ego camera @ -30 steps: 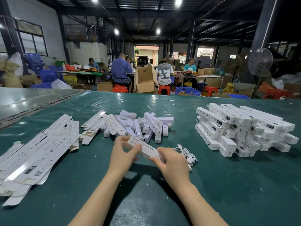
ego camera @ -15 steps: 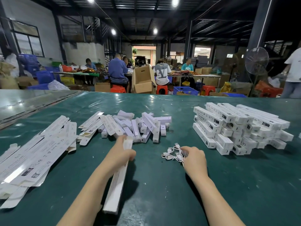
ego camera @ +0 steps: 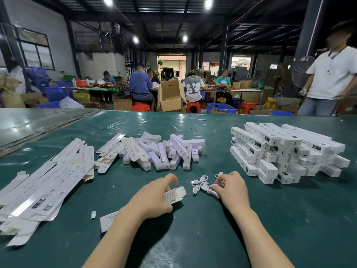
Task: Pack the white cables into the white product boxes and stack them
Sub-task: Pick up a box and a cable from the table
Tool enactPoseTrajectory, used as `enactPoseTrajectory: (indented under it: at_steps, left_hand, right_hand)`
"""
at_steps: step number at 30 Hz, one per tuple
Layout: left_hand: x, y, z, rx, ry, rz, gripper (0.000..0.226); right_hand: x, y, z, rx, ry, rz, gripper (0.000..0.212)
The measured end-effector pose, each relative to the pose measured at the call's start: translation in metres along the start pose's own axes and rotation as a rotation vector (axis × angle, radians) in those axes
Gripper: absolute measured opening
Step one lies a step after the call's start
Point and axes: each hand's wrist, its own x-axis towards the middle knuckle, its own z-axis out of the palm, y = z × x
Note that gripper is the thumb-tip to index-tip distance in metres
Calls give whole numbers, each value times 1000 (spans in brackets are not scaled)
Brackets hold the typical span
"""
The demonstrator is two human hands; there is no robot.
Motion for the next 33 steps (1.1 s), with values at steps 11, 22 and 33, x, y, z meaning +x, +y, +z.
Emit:
enactPoseTrajectory:
  at_steps: [11,22,33]
  left_hand:
    - [3,0,7,71,36,16,45]
    - [5,3,9,36,213,61,39]
    - [6,4,12,60,250,94,38]
  right_hand:
    - [-11,-21,-10,390,90,-188,14]
    - [-25,-46,10,594,-358,-305,14]
    - [-29,-43,9,920,-481,-182,26]
